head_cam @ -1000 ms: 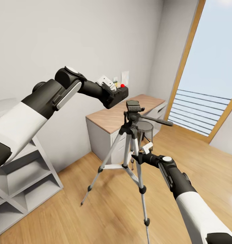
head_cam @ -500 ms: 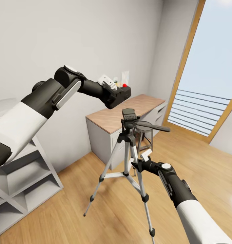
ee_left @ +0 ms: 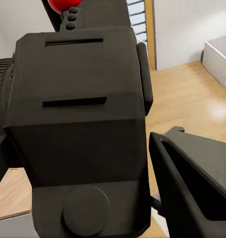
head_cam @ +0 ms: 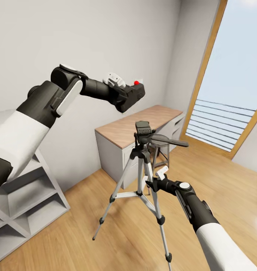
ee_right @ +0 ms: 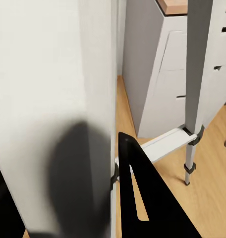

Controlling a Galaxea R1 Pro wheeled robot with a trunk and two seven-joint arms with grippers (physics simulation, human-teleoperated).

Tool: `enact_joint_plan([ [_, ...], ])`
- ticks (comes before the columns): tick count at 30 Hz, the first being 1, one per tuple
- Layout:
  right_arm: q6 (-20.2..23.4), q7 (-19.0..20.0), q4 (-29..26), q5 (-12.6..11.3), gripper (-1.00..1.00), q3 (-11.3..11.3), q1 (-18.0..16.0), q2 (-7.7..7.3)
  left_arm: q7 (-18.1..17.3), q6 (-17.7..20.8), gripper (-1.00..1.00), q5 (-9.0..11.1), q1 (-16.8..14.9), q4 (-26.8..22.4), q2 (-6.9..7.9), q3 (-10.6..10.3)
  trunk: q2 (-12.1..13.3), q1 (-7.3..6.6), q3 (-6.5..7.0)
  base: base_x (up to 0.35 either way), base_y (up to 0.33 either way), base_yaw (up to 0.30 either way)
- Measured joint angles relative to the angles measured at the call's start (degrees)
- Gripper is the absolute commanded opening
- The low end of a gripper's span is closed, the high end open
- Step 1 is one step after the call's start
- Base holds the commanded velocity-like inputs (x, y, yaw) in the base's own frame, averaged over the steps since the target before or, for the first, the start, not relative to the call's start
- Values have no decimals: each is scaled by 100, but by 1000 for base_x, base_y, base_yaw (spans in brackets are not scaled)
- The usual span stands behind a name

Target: Attach the digital camera to the camera tripod in the bedroom.

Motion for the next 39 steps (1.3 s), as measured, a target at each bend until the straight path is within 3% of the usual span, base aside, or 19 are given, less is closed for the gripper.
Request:
enact_joint_plan([
  [7,-10,27,-221,33,-100,-1,159,9,-41,-62,-100,-7,-1,-10,-114,36,0,0,0,0,0,0],
  [12,-11,21,-290,21,-100,0,219,2,-683,-806,-100,-1,-2,83,-148,25,0,0,0,0,0,0],
  [13,-11,18,-295,16,-100,0,225,1,-939,-979,-100,16,-2,156,-152,29,0,0,0,0,0,0],
  [18,-11,12,-302,13,-100,-1,233,3,-1842,-1364,-100,-25,-1,661,-150,85,1,0,-1,0,0,0],
  [23,-13,20,-316,46,-100,-1,235,25,-2324,-1415,-100,-30,-3,952,-155,87,1,0,0,0,0,0],
  [34,-12,5,-311,52,-100,-1,235,39,-2508,-1331,-100,-85,-3,928,-143,56,0,0,0,0,0,0],
  [39,-11,-10,-299,34,-100,0,235,35,-2510,-945,-100,-97,-1,696,-129,50,0,0,0,0,0,0],
])
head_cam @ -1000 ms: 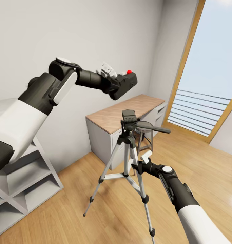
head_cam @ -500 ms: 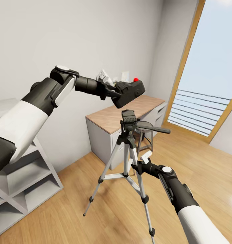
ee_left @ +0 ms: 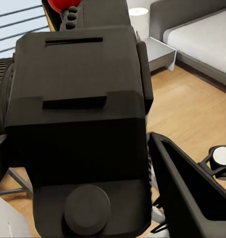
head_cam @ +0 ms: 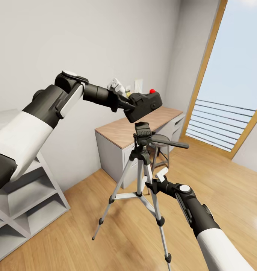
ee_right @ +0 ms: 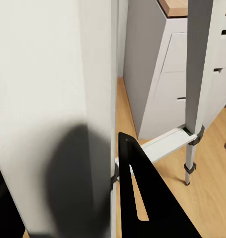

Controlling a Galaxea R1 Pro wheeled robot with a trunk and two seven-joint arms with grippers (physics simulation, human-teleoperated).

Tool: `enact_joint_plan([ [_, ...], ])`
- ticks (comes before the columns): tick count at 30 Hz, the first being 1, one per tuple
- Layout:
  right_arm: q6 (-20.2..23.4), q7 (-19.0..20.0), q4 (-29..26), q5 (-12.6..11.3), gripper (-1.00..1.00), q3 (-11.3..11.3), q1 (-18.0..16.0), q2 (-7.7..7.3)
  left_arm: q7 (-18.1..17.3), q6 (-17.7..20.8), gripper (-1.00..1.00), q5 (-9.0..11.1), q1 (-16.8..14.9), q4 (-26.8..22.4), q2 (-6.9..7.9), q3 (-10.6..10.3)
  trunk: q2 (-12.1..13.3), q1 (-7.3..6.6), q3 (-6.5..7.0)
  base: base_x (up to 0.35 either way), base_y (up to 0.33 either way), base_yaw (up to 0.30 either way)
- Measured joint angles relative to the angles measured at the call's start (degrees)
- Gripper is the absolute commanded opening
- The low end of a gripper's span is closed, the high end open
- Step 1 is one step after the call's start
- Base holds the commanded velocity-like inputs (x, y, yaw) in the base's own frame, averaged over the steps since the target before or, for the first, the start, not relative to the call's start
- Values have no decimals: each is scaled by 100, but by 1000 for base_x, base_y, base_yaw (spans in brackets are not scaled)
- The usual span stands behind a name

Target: Attach the digital camera to the camera tripod in the bedroom.

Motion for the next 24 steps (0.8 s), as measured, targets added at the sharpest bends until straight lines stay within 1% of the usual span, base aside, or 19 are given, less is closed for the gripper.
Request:
enact_joint_plan([
  [4,0,-10,6,-10,-100,1,0,-1,-67,75,-100,9,1,-66,27,3,0,0,0,0,0,0],
  [7,0,-18,11,-17,-100,1,0,-1,-223,84,-100,12,1,-102,54,10,0,0,0,0,0,0],
  [8,7,-28,14,-28,-100,2,2,-4,-679,105,-100,30,-1,-136,114,22,0,0,0,0,0,0],
  [9,10,-39,17,-34,-100,3,2,-3,-782,94,-100,11,-1,-139,129,20,0,0,0,0,0,0],
  [12,6,-41,22,-36,-100,3,1,-1,-848,91,-100,3,-1,-144,153,19,0,0,0,0,0,0],
  [20,0,-62,44,-65,-100,3,0,-9,-880,91,-100,-10,-2,-236,184,19,0,0,0,0,0,0],
  [22,1,-66,46,-65,-100,3,0,-6,-884,91,-100,-11,-1,-305,228,23,0,0,0,0,0,0],
  [24,1,-70,52,-73,-100,3,0,-8,-887,95,-100,-12,0,-437,308,25,0,0,0,0,0,0],
])
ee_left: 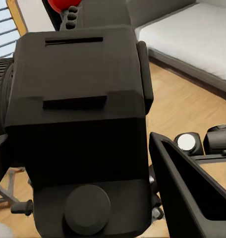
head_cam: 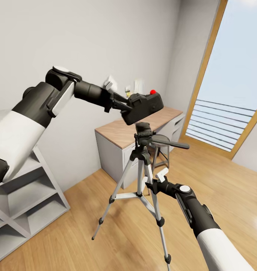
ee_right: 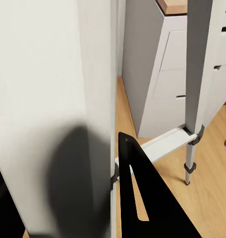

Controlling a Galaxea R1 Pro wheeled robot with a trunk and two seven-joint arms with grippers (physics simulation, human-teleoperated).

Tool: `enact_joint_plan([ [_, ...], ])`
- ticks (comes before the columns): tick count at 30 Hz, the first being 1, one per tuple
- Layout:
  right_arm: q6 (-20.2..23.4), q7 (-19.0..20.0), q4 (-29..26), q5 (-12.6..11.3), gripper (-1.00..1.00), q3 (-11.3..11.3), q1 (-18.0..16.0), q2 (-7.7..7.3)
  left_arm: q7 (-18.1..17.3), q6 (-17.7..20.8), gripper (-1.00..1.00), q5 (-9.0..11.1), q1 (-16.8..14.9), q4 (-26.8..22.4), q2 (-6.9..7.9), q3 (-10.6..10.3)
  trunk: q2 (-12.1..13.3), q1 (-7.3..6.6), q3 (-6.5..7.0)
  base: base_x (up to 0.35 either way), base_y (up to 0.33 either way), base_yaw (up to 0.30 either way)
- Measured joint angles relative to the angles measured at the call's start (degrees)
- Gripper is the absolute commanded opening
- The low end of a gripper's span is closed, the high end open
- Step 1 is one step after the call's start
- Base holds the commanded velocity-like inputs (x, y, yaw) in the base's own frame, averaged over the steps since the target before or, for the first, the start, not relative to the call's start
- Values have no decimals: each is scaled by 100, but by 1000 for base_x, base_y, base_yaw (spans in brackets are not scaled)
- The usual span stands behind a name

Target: Attach the digital camera to the camera tripod in the bedroom.

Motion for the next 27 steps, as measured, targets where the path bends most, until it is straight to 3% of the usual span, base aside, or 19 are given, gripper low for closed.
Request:
enact_joint_plan([
  [2,-1,-3,5,-4,-100,-1,0,-1,-2,0,-100,-5,2,-258,185,4,0,0,0,0,0,0],
  [8,-6,-5,15,-8,-100,-8,0,-1,-15,40,-100,3,-1,-777,532,17,0,0,0,0,0,0],
  [12,-3,-8,13,-7,-100,-10,0,2,50,558,-100,-27,-2,-1146,627,12,1,0,0,0,0,0],
  [14,-4,-11,14,-5,-100,-10,0,5,76,852,-100,-133,-2,-1193,628,12,1,0,0,0,0,0],
  [16,-5,-12,15,-4,-100,-10,0,6,93,1103,-100,-361,-2,-1217,619,10,1,1,0,0,0,0],
  [19,-6,-13,17,-5,-100,-11,0,7,98,1342,-100,-977,-3,-1247,558,75,1,0,0,0,0,0],
  [20,-7,-13,18,-6,-100,-11,0,7,98,1367,-100,-1042,-3,-1250,542,108,1,0,0,0,0,0],
  [21,-7,-14,18,-6,-100,-12,1,8,99,1392,-100,-1146,-3,-1254,503,184,0,0,0,0,0,0],
  [22,-9,-14,21,-7,-100,-12,0,8,93,1428,-100,-1254,-3,-1244,341,457,0,1,0,0,0,0],
  [27,-2,-15,17,-3,-100,-11,0,11,108,1434,-100,-1344,-3,-1206,56,859,0,0,0,0,0,0],
])
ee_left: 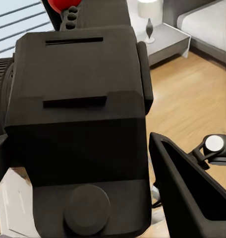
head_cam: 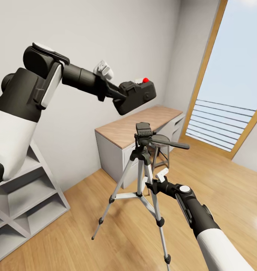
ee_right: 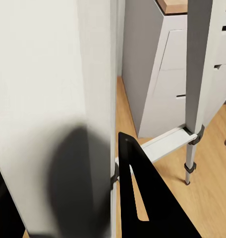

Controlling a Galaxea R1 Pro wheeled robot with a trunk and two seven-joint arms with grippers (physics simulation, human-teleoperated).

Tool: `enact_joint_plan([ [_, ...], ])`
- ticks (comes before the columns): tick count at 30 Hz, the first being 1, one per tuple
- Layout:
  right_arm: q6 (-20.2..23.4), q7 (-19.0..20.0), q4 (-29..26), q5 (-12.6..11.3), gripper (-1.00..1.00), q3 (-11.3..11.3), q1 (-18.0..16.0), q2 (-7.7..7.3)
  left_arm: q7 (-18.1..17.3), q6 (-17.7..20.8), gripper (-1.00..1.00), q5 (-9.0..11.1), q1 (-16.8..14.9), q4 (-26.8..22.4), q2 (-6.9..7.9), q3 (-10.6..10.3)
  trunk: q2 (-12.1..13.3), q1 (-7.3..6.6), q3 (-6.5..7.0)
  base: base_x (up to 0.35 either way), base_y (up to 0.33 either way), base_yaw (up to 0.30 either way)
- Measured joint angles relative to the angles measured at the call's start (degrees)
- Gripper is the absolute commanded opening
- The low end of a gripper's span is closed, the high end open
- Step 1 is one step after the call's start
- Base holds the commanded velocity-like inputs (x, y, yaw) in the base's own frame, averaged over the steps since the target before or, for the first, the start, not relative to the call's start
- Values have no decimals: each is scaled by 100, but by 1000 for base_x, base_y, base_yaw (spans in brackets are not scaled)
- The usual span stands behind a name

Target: Attach the digital camera to the camera tripod in the bedroom.

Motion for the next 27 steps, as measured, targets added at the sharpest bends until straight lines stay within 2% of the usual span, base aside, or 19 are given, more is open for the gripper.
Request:
enact_joint_plan([
  [2,1,-1,-3,3,-100,-1,1,3,6,3,-100,-12,0,5,-75,81,0,0,0,0,0,0],
  [6,2,-1,-4,5,-100,0,0,5,14,-6,-100,-30,0,11,-130,143,0,0,0,0,0,0],
  [20,2,0,-4,7,-100,-1,0,5,17,-75,-100,-55,0,145,-169,189,0,0,0,0,0,0],
  [25,2,0,-4,7,-100,-1,0,5,106,-191,-100,-342,0,186,-196,167,0,0,0,0,0,0],
  [27,2,0,-4,7,-100,-1,0,5,168,-363,-100,-497,0,193,-218,160,0,0,0,0,0,0],
])
